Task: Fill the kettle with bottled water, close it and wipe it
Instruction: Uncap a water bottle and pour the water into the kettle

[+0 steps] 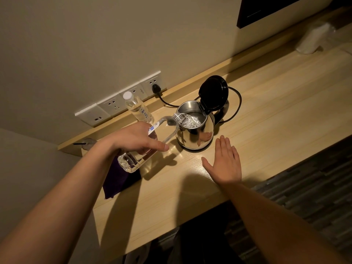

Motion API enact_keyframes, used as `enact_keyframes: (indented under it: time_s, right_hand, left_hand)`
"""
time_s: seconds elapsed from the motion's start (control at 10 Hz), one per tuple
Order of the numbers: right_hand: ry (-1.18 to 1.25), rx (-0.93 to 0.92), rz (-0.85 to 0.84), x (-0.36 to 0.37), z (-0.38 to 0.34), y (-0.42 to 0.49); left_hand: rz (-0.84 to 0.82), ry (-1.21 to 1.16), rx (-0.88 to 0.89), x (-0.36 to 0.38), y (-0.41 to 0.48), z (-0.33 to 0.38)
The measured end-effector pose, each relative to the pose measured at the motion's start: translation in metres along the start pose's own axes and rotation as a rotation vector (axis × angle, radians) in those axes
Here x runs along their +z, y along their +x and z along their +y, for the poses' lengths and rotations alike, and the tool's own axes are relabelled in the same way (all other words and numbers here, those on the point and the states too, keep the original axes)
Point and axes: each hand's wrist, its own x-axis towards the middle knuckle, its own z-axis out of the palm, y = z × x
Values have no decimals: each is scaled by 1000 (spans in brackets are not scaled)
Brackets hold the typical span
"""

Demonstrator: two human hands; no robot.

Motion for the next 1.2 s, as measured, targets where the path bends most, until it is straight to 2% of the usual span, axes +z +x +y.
enact_keyframes:
  time_s: [1.2]
  right_hand:
    - [7,-4,-11,-4,0,-1]
  left_hand:
    - [-15,47,-6,-4,-2,11]
